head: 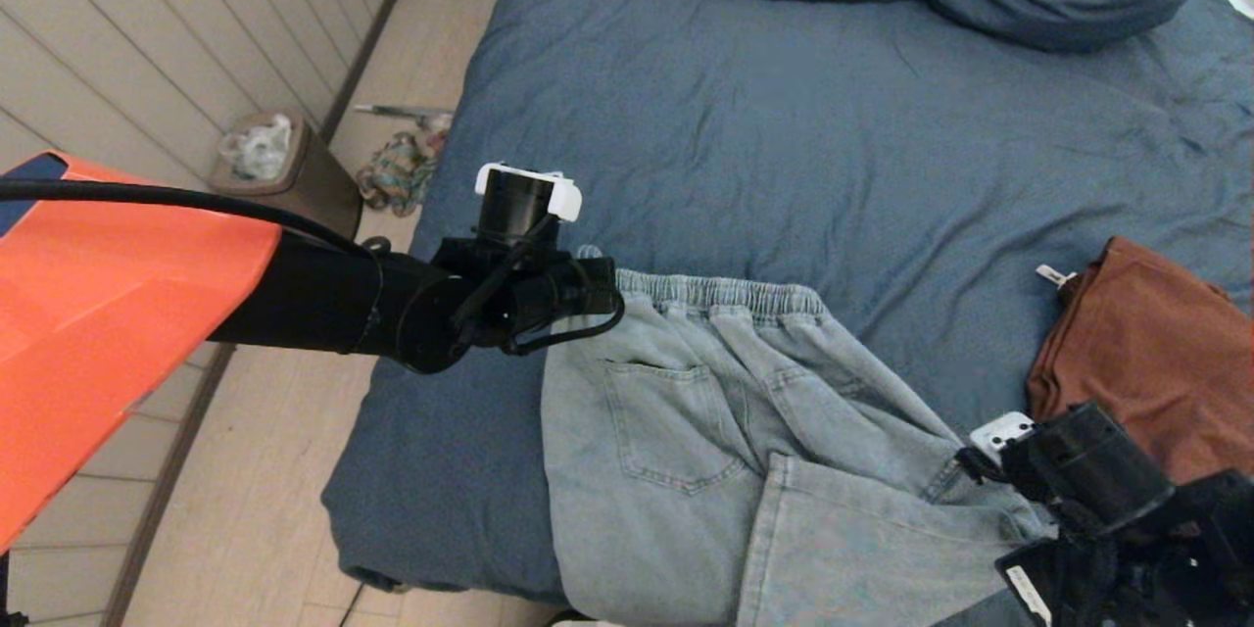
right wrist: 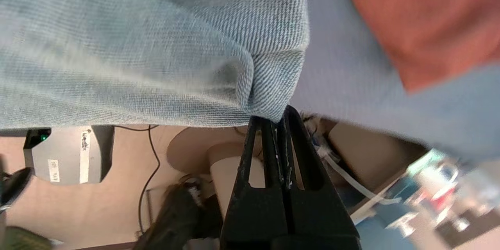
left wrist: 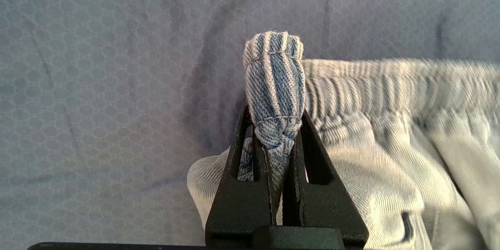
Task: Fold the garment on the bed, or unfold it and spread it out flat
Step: Unford the blue shorts
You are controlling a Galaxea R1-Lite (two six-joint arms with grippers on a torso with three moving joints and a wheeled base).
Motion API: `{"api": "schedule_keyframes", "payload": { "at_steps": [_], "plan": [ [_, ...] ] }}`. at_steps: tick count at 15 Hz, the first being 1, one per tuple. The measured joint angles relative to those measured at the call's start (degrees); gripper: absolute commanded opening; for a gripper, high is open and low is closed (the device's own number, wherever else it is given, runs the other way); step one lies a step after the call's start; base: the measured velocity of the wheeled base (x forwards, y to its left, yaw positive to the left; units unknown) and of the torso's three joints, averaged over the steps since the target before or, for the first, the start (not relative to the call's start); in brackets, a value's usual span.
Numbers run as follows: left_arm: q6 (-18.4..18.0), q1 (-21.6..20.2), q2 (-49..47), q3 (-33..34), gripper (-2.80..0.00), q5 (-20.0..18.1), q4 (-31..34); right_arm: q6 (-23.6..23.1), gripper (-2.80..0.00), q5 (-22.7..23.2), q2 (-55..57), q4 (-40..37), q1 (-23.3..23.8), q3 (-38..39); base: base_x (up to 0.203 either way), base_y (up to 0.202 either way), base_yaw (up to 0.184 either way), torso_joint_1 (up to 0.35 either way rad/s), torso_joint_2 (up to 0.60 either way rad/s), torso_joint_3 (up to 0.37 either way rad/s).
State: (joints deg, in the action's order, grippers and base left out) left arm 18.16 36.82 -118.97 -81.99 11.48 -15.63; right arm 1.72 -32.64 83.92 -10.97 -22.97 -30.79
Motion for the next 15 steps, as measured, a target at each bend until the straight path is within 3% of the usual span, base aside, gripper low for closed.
{"api": "schedule_keyframes", "payload": {
  "at_steps": [4, 5, 7, 9, 12, 15],
  "plan": [
    [0.0, 0.0, 0.0, 0.0, -2.8, 0.0, 0.0, -7.1, -2.8, 4.3, -3.6, 6.2, 12.9, 3.8, 0.0, 0.0, 0.0, 0.0, 0.0, 0.0],
    [0.0, -0.1, 0.0, 0.0, -2.8, -0.1, 0.0, -9.4, 0.0, 5.9, -4.2, 7.5, 16.7, 4.2, 0.0, 0.0, 0.0, 0.0, 0.0, 0.0],
    [0.0, -0.2, 0.0, -0.1, -2.8, 0.1, 0.0, -13.7, 0.0, 8.6, -5.3, 8.8, 22.7, 4.8, 0.0, 0.0, 0.0, 0.0, 0.0, 0.0],
    [0.0, -0.2, 0.0, -0.2, -2.8, 0.1, 0.0, -15.9, 0.0, 10.4, -5.9, 11.2, 25.3, 5.0, 0.0, 0.0, 0.0, 0.0, 0.0, 0.0],
    [0.0, -0.3, 0.0, -0.1, -2.8, 0.1, 0.0, -15.8, 0.0, 13.7, -6.1, 13.7, 26.1, 4.5, 0.0, 0.0, 0.0, 0.0, 0.0, 0.0],
    [0.0, -0.3, 0.0, -0.1, -2.8, 0.0, 0.0, -14.7, 0.0, 22.1, -6.9, 13.7, 26.4, 2.5, 0.0, 0.0, 0.0, 0.0, 0.0, 0.0]
  ]
}}
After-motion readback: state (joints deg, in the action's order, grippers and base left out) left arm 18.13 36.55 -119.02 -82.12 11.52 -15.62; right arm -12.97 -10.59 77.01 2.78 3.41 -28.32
